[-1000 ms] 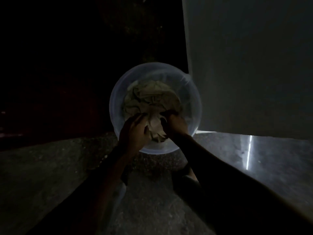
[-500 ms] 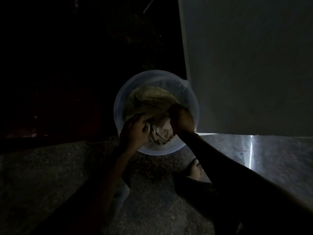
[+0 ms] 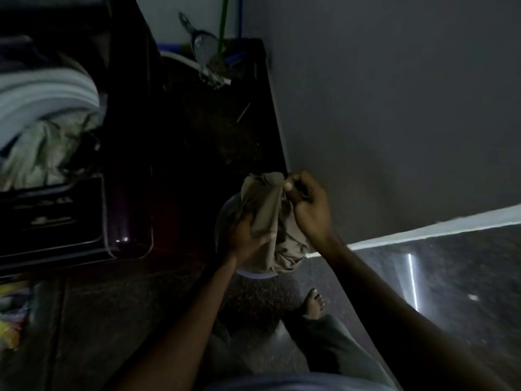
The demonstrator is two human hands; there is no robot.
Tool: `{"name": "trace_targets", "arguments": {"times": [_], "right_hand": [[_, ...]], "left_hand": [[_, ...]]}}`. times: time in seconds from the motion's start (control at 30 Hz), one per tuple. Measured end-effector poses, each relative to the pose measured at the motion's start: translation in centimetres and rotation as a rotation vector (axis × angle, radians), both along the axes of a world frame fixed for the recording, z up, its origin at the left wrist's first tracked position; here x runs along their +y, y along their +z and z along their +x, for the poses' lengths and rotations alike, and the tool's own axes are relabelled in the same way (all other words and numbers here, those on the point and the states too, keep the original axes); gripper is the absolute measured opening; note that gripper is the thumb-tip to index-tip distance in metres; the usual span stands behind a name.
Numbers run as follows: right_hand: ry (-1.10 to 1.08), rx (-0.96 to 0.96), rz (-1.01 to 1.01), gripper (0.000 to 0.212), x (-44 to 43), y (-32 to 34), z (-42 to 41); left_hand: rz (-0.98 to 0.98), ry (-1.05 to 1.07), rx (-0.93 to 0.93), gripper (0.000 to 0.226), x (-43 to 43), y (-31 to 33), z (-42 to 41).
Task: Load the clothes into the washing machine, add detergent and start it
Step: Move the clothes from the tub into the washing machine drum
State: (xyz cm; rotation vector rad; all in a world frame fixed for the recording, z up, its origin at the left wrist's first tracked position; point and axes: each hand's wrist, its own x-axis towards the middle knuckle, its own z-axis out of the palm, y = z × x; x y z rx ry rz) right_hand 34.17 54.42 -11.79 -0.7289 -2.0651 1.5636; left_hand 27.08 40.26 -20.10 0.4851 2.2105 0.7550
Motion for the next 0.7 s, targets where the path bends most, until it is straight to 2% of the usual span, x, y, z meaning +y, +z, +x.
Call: {"name": "trace_targets", "arguments": {"times": [0.13, 0.2, 0.3, 0.4, 0.47, 0.53, 0.63, 0.7], "right_hand": [[-0.007, 0.147, 0.003, 0.02, 0.5, 8.1, 0.2], [-0.052, 0.155, 0.007, 0.016, 1.0, 10.2, 0.8], [-0.113, -0.002, 0.122, 0.013, 2.3, 10.7, 1.7], [-0.04, -0.213, 0.247, 0.006, 2.8, 10.3, 2.4], [-0.027, -0.271, 0.288, 0.008, 2.2, 10.6, 2.8], [-0.077, -0.252, 0.321, 0.009, 0.7, 11.2, 3.1], [-0.092, -0.237, 0.218, 0.034, -2.7, 11.7, 3.1], [0.073, -0.365, 0.056, 0.054, -4.4, 11.5, 2.6]], "left_hand": [[0.114, 0.071, 0.04, 0.039, 1.1, 7.8, -0.4], [0.149, 0.124, 0.075, 0.036, 1.4, 10.8, -1.0], [0.214, 0.242, 0.093, 0.037, 2.0, 15.5, -2.1], [0.238, 0.25, 0.142, 0.043, 3.0, 19.2, -3.3], [0.273, 0.263, 0.147, 0.042, 4.1, 21.0, -4.1], [0.333, 0.306, 0.138, 0.035, 5.4, 22.8, -5.0], [0.419, 0.295, 0.139, 0.027, 6.9, 25.6, -5.7], [0.473, 0.274, 0.116, 0.024, 7.6, 26.6, -6.0]]}}
